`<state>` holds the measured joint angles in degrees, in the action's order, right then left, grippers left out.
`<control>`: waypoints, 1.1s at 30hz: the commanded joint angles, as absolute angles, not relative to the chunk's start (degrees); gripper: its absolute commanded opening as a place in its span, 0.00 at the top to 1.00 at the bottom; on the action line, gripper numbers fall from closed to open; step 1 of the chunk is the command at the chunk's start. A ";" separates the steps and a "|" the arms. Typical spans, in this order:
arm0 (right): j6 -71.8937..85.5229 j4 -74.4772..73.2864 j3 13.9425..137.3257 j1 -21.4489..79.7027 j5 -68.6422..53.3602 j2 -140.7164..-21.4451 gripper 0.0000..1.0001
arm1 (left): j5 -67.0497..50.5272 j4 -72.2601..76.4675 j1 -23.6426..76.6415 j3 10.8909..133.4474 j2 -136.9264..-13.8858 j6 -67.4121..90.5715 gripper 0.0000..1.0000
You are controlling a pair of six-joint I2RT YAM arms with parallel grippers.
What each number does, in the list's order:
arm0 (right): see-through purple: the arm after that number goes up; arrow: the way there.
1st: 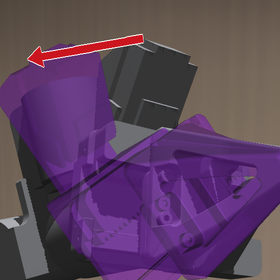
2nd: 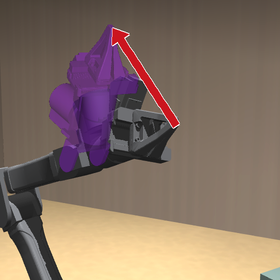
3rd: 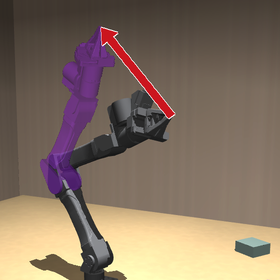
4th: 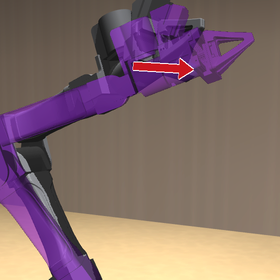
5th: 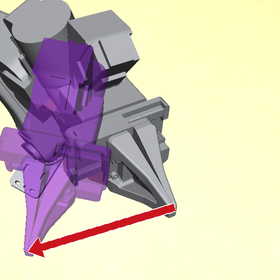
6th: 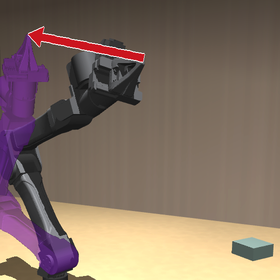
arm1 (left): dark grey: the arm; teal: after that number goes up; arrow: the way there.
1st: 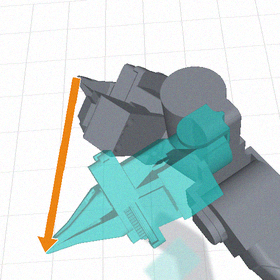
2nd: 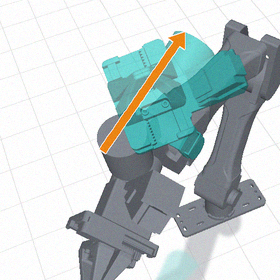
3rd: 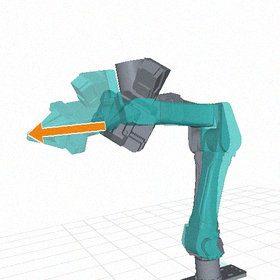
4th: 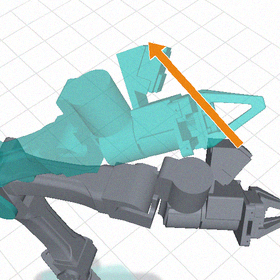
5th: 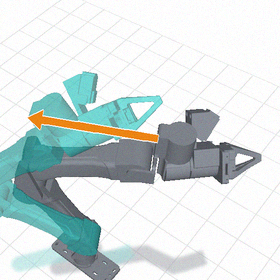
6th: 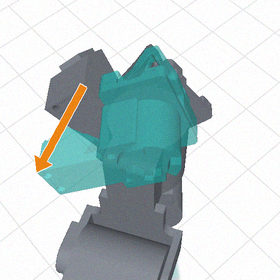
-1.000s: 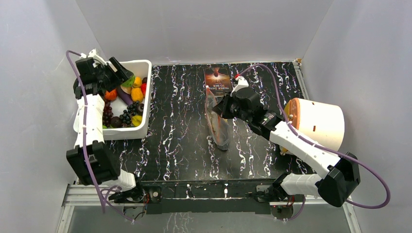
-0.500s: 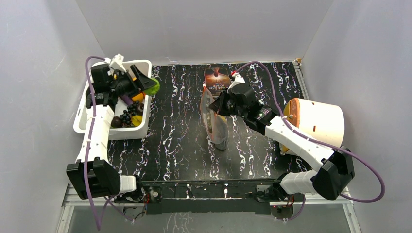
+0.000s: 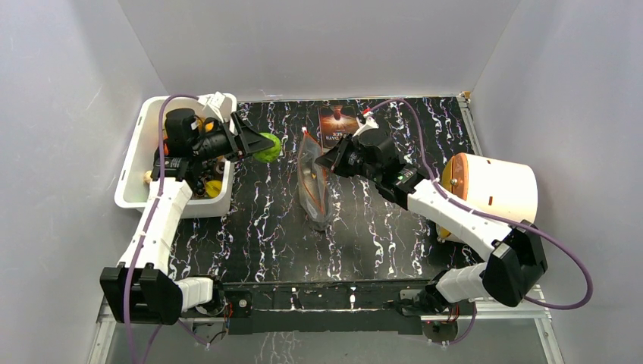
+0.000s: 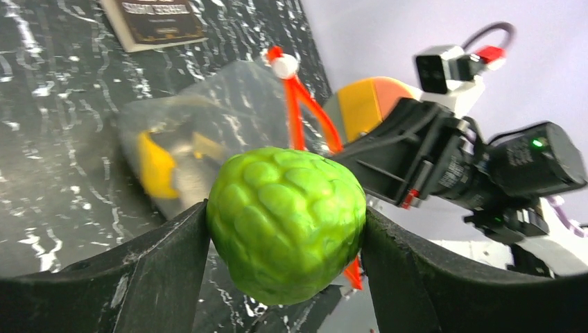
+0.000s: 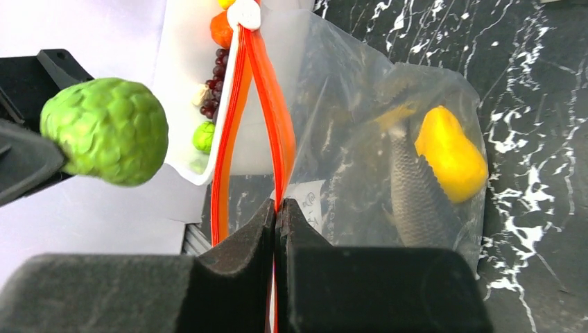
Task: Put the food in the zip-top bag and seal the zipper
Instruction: Place the fake fruit in the zipper food storage bag.
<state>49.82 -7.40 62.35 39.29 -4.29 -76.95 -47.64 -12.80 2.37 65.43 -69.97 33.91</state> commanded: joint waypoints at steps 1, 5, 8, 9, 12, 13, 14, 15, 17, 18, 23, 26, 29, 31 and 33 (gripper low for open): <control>54.57 1.22 62.22 39.13 -5.71 -77.79 1.00 | -53.34 -6.54 4.70 65.47 -67.05 39.77 0.43; 56.14 2.53 61.61 39.16 -5.92 -78.68 1.00 | -54.77 3.24 7.57 61.93 -66.49 47.62 0.43; 56.80 2.62 61.58 39.11 -6.21 -78.84 1.00 | -54.22 6.28 10.51 60.72 -67.70 49.88 0.43; 57.00 2.78 61.46 39.13 -6.44 -78.89 1.00 | -53.84 6.18 11.74 60.73 -68.07 49.76 0.43; 57.71 3.11 60.97 39.11 -6.92 -78.75 1.00 | -52.91 7.95 14.94 60.46 -68.97 51.23 0.44; 57.93 3.22 60.82 39.11 -7.01 -78.60 1.00 | -52.49 8.63 15.82 60.32 -69.14 51.73 0.44; 58.18 3.36 60.57 39.11 -7.09 -78.39 1.00 | -51.99 8.84 16.42 60.30 -69.25 51.92 0.44; 58.30 3.48 60.31 39.11 -7.12 -78.18 1.00 | -51.47 8.83 17.03 60.29 -69.38 51.94 0.44; 58.37 3.60 59.89 39.13 -7.18 -77.76 1.00 | -51.00 8.87 17.75 60.38 -69.79 51.78 0.44; 58.37 3.48 59.90 39.14 -7.15 -77.56 1.00 | -50.98 8.77 18.04 60.38 -70.05 51.65 0.44; 58.11 2.57 60.60 39.12 -6.96 -77.17 1.00 | -50.17 8.77 18.62 58.80 -70.80 51.06 0.44; 58.01 2.54 60.95 39.13 -7.01 -77.17 1.00 | -51.14 12.16 18.98 56.76 -71.49 52.81 0.43; 57.99 2.89 60.92 39.13 -7.44 -77.02 1.00 | -51.49 13.36 19.28 55.59 -72.51 53.45 0.43; 58.01 3.02 60.64 39.13 -7.34 -76.49 1.00 | -50.53 11.27 19.34 55.78 -73.05 52.02 0.43; 57.77 3.79 59.76 39.12 -7.02 -75.44 1.00 | -47.62 5.64 19.46 57.37 -73.22 48.57 0.44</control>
<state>57.41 -1.02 59.75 39.29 -6.81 -79.22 -50.11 9.98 19.00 55.72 -73.78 52.18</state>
